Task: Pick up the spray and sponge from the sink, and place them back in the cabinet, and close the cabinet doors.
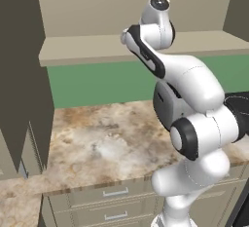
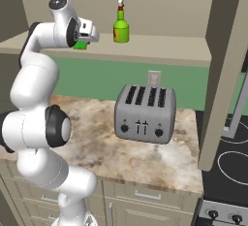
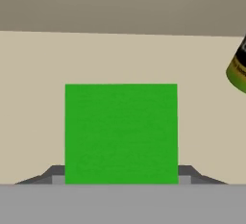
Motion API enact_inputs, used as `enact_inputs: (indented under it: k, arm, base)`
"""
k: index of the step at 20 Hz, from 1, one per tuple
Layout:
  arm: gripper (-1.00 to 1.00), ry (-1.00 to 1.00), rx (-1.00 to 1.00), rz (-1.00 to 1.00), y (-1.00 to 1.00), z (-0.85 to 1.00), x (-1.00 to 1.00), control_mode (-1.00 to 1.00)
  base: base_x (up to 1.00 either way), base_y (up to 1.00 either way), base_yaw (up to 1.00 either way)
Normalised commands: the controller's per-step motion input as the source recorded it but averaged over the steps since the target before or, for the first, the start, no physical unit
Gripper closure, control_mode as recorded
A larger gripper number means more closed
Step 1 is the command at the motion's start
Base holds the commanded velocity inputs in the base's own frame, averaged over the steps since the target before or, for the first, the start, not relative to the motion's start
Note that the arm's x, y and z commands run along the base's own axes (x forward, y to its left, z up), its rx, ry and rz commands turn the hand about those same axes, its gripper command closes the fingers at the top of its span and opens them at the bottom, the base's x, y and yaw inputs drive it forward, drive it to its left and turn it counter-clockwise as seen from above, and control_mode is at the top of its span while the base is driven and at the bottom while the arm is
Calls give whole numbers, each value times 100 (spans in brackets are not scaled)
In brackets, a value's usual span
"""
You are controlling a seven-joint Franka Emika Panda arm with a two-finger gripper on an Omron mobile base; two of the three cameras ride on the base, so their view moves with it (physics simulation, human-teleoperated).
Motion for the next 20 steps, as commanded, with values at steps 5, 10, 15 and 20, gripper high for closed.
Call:
enact_inputs:
  k: [5, 10, 15, 20]
  arm:
    - [100, 0, 0, 0, 0, -8, 19, -100]
    - [100, 0, 0, 0, 0, -3, 21, -100]
    - [100, 0, 0, 0, 0, -7, 28, -100]
    - [100, 0, 0, 0, 0, -5, 18, -100]
  base:
    - [0, 0, 0]
    - [0, 0, 0]
    - [0, 0, 0]
    - [0, 0, 0]
